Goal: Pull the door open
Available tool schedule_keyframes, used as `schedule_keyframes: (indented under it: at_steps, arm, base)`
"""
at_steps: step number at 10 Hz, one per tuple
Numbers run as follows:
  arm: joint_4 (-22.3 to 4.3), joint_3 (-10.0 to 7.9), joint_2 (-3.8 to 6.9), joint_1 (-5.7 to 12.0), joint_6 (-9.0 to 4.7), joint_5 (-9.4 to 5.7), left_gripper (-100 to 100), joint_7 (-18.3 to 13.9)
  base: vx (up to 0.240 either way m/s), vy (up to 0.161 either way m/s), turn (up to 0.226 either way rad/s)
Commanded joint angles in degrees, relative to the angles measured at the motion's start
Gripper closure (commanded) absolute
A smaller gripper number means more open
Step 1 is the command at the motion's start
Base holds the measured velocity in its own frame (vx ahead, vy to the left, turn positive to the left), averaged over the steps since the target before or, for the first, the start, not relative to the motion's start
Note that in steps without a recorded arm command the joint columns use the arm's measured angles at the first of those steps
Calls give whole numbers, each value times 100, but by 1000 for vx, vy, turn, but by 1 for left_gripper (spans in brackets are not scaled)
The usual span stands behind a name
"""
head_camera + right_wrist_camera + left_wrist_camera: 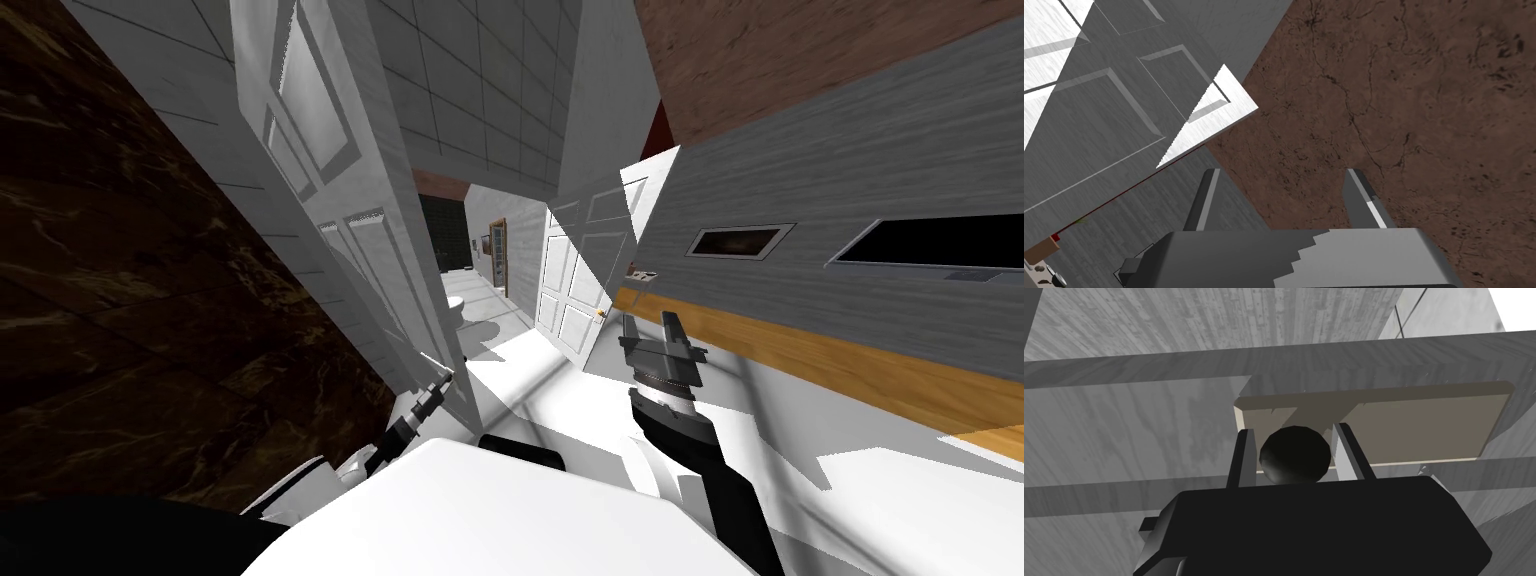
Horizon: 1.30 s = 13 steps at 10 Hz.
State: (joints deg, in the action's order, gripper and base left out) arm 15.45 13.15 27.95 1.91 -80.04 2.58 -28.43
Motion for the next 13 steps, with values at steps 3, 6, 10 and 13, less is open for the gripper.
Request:
schedule_keyframes:
  at_steps: [3, 6, 10, 13]
  arm:
    - [-143, -50, 18, 85, -112, 18, 100, -6]
    - [-73, -50, 18, 85, -112, 18, 100, -6]
    - [-900, -50, 18, 290, -446, 18, 100, -6]
    - [-908, 161, -24, 310, -802, 196, 100, 47]
  base:
    - [-113, 65, -105]
    - [-4, -3, 14]
    - [11, -6, -7]
    - [-112, 40, 51]
